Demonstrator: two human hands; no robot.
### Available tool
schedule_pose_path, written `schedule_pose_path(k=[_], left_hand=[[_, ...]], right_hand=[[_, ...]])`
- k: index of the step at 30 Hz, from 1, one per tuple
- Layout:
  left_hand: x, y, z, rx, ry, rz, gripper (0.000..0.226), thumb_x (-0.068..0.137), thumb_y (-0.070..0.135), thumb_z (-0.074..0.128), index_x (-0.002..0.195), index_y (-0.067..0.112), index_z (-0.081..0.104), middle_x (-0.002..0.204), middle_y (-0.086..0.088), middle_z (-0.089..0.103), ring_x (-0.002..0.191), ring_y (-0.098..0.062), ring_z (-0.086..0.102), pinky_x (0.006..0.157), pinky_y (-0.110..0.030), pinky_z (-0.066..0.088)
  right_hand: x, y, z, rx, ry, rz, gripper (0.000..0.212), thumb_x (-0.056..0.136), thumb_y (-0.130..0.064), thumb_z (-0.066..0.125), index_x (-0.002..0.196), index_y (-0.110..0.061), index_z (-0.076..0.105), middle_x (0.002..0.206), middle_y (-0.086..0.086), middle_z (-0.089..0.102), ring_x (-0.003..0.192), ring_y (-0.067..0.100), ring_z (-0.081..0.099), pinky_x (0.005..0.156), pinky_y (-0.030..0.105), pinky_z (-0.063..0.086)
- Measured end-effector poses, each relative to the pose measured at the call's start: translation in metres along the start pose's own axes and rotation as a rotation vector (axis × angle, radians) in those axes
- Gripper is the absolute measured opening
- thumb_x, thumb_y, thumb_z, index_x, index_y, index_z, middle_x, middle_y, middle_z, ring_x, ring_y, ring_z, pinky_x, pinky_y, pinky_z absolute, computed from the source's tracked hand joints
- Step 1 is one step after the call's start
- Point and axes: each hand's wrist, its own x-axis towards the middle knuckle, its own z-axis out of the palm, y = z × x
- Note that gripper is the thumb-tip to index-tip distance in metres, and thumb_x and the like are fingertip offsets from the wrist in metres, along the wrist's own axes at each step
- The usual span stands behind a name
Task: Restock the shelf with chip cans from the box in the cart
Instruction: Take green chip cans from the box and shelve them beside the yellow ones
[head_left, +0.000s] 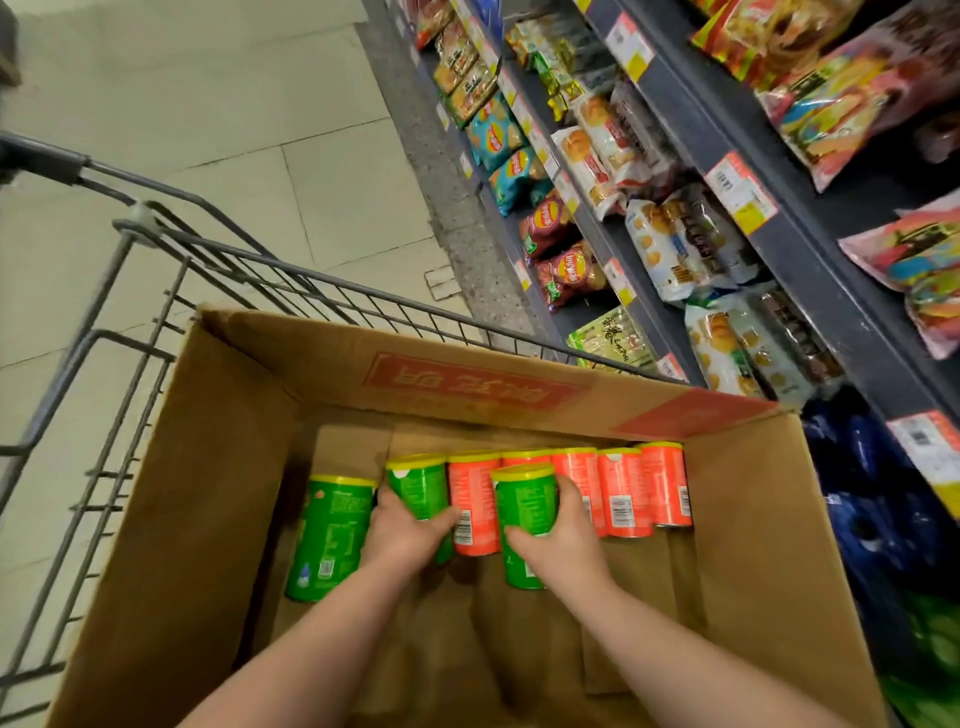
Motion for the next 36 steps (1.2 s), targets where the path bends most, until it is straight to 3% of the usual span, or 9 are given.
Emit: schedule_pose_path(k=[8,15,18,20,22,25,31,33,36], left_hand=[[0.001,0.005,0.004,-0.013,0.064,-0.011,0.073,0.073,0.03,0.08,0.127,0.002,0.04,0.124,-0.02,0.057,0.112,-0.036,0.057,0.093,-0.039,0.046],[-0.042,0.005,-0.014,-0.033,-0.022,0.191,0.056,0.072,0.032,0.08,0.113,0.011,0.048,0.107,-0.009,0.063,0.096,-0.026,0.062,0.082,-0.03,0.049],[-0.062,0.001,-0.029,-0.094,-0.034,0.252,0.047,0.074,0.026,0.08,0.103,0.018,0.044,0.097,-0.002,0.057,0.084,-0.017,0.056,0.072,-0.023,0.043],[-0.079,-0.006,-0.04,-0.109,-0.05,0.276,0.05,0.074,0.027,0.08,0.109,0.019,0.045,0.099,-0.002,0.057,0.085,-0.018,0.056,0.07,-0.025,0.046],[-0.097,-0.012,-0.052,-0.134,-0.074,0.3,0.063,0.07,0.034,0.082,0.118,0.017,0.045,0.106,-0.004,0.06,0.094,-0.023,0.061,0.08,-0.032,0.053],[-0.122,-0.021,-0.068,-0.151,-0.098,0.349,0.082,0.051,0.052,0.074,0.12,0.018,0.046,0.112,-0.007,0.062,0.101,-0.027,0.062,0.091,-0.042,0.052],[-0.167,-0.032,-0.081,-0.218,-0.132,0.521,0.057,0.075,0.027,0.079,0.121,0.014,0.048,0.105,-0.005,0.061,0.096,-0.023,0.062,0.087,-0.037,0.052],[-0.18,-0.034,-0.081,-0.21,-0.158,0.58,0.052,0.076,0.026,0.078,0.117,0.016,0.048,0.104,-0.004,0.062,0.095,-0.022,0.062,0.087,-0.037,0.052],[-0.202,-0.037,-0.076,-0.174,-0.18,0.661,0.054,0.076,0.03,0.078,0.119,0.019,0.048,0.107,-0.004,0.061,0.095,-0.022,0.06,0.084,-0.032,0.049]], right_hand=[[-0.003,0.004,-0.007,0.042,-0.007,0.01,0.081,0.072,-0.023,0.078,0.14,-0.02,0.035,0.113,-0.007,0.047,0.117,0.018,0.051,0.099,0.036,0.043],[-0.03,-0.008,-0.017,0.028,0.016,-0.002,0.081,0.075,-0.022,0.075,0.142,-0.017,0.03,0.111,-0.005,0.045,0.108,0.015,0.049,0.091,0.027,0.039],[-0.051,-0.014,-0.023,0.058,0.042,-0.013,0.082,0.076,-0.02,0.074,0.144,-0.016,0.028,0.121,0.0,0.051,0.109,0.015,0.048,0.091,0.026,0.038],[-0.069,-0.017,-0.027,0.076,0.073,-0.015,0.083,0.076,-0.019,0.075,0.145,-0.016,0.028,0.13,0.004,0.05,0.11,0.014,0.048,0.093,0.026,0.038],[-0.09,-0.022,-0.033,0.093,0.097,-0.03,0.084,0.076,-0.02,0.075,0.145,-0.017,0.027,0.132,0.004,0.05,0.105,0.011,0.045,0.093,0.026,0.039],[-0.122,-0.029,-0.041,0.107,0.134,-0.061,0.088,0.078,-0.02,0.074,0.148,-0.019,0.021,0.124,0.0,0.049,0.1,0.009,0.043,0.086,0.022,0.037],[-0.184,-0.031,-0.052,0.149,0.266,-0.098,0.084,0.076,-0.019,0.073,0.146,-0.016,0.026,0.111,-0.003,0.053,0.096,0.012,0.051,0.082,0.021,0.04],[-0.203,-0.029,-0.056,0.157,0.302,-0.105,0.081,0.077,-0.019,0.073,0.144,-0.017,0.028,0.106,-0.005,0.051,0.094,0.012,0.051,0.08,0.022,0.04],[-0.231,-0.02,-0.063,0.172,0.378,-0.089,0.079,0.077,-0.023,0.072,0.143,-0.017,0.029,0.115,-0.001,0.054,0.096,0.014,0.051,0.08,0.024,0.042]])
